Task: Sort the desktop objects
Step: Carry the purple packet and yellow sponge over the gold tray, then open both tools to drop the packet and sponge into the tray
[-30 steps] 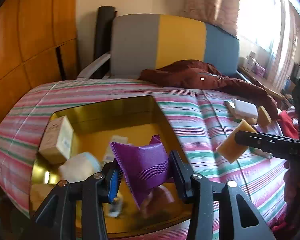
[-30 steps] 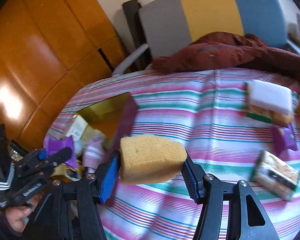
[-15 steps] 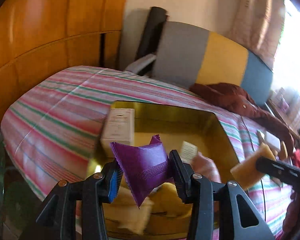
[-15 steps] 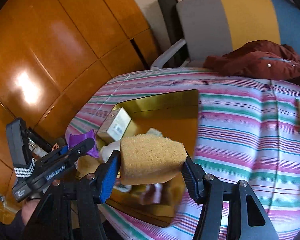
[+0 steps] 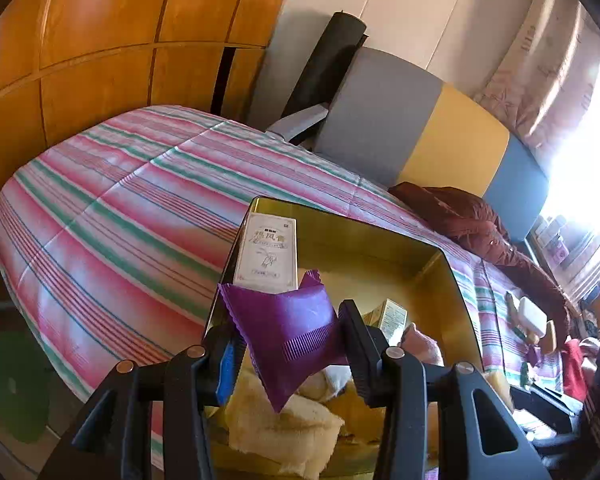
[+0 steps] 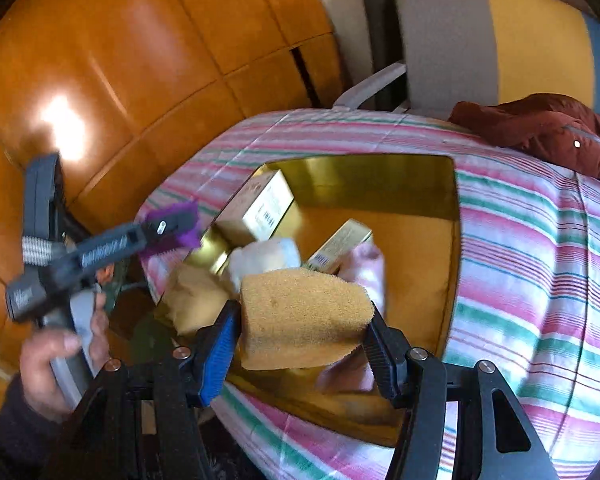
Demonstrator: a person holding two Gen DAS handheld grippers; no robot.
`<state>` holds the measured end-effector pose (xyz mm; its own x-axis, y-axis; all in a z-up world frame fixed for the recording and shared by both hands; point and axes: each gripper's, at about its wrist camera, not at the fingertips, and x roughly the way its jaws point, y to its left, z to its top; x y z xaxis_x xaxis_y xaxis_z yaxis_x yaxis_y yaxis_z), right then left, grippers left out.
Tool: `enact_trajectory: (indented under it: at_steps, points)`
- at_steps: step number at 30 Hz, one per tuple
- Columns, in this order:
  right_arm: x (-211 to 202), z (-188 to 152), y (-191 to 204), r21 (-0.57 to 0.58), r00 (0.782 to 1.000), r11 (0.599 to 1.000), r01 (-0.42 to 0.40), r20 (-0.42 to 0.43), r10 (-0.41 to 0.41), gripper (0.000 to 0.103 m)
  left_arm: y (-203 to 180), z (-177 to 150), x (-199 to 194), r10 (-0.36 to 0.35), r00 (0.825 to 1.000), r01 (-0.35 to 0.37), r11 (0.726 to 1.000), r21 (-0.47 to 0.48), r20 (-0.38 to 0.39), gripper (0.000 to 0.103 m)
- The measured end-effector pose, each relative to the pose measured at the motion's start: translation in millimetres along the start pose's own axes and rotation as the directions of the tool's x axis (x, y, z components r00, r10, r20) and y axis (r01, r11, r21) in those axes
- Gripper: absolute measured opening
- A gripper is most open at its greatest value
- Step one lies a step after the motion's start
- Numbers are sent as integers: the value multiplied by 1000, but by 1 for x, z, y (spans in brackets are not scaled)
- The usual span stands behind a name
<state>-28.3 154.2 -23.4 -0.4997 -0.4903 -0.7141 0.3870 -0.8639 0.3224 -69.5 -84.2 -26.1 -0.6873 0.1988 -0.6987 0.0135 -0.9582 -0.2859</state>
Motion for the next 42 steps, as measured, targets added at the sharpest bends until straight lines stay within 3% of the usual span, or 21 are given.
enact_trajectory:
  at_steps: [10, 12, 20, 22, 25, 27, 29, 42]
  points:
    - [24, -12, 8, -55, 995, 997, 53, -85, -57, 63, -6, -13, 27, 49, 996, -46, 998, 32, -80, 53]
    - [23, -13, 6, -44, 994, 997, 64, -83, -67, 77, -2, -12, 24, 49, 997, -48, 999, 19, -68, 54]
    - [6, -14, -4, 18, 997, 998, 62, -38, -61, 82, 15, -10, 5, 63, 998, -63, 997, -35, -3, 54]
    - [-2, -16, -6, 32, 998, 998, 63, -17, -62, 82, 16, -12, 3, 71, 997, -71, 997, -32, 10, 46]
    - [-14, -21, -6, 32, 998, 997, 70, 2, -70, 67, 12, -17, 7, 92, 996, -92, 996, 5, 0, 36]
    - [-17, -24, -5, 19, 998, 998, 65, -5, -65, 48, 11, -21, 11, 93, 995, -93, 996, 13, -19, 35]
    - [-17, -27, -2, 3, 998, 998, 55, -17, -55, 41, 9, -25, 16, 91, 995, -90, 996, 21, -37, 35]
    - [14, -29, 8, -36, 994, 996, 79, -72, -82, 40, -15, -26, 9, 46, 998, -43, 995, 86, -40, 45]
